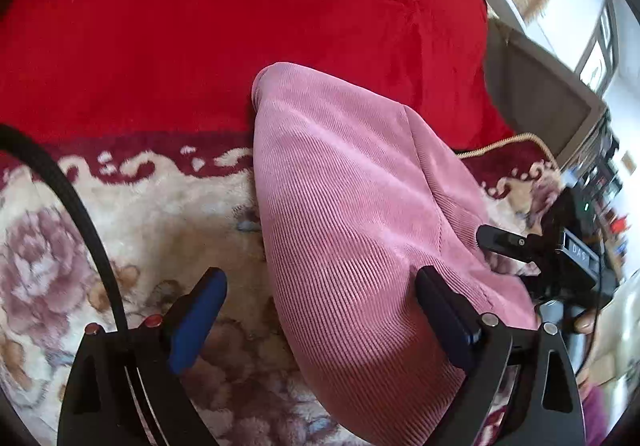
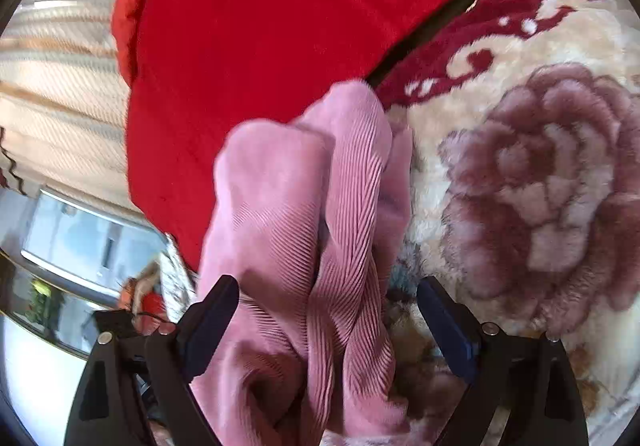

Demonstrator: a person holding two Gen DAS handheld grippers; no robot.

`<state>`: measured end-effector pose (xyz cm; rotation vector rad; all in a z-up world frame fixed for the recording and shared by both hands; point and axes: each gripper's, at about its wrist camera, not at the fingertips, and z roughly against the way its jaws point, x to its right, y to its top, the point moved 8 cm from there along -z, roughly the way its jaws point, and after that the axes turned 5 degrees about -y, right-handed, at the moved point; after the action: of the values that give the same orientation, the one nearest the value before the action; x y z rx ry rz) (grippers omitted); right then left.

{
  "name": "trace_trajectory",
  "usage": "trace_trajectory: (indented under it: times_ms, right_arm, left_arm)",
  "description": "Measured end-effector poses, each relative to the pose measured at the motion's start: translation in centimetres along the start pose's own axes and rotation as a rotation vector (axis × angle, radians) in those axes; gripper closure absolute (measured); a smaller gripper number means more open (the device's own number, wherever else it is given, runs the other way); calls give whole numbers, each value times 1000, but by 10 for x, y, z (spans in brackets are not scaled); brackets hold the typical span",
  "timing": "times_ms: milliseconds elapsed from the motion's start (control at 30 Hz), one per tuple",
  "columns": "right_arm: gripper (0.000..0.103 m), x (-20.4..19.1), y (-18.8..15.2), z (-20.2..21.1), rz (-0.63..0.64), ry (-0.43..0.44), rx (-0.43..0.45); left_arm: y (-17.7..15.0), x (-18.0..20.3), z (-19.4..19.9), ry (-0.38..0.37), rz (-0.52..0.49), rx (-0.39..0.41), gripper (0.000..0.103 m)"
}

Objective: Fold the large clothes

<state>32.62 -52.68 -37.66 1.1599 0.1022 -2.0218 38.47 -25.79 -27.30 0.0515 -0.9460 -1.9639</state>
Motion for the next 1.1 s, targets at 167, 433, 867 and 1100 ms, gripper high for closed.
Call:
trace_trajectory:
  times_ms: [167,433,867,1100]
  right_arm:
    - [11,-21,-12,-17,62,50,-53]
    - [15,-41,-2,28,186,-130,194]
    - [50,-59,-15,-16,302,-283,120]
    - [50,-66,0,12,286,-250,172]
  left_arm:
    - [2,1,4,44,-45,20,8]
    - [3,-1,16,113,-116,57,8]
    - [1,-1,22,120,-149,55,8]
    - [29,-27,31,91,-37,98,8]
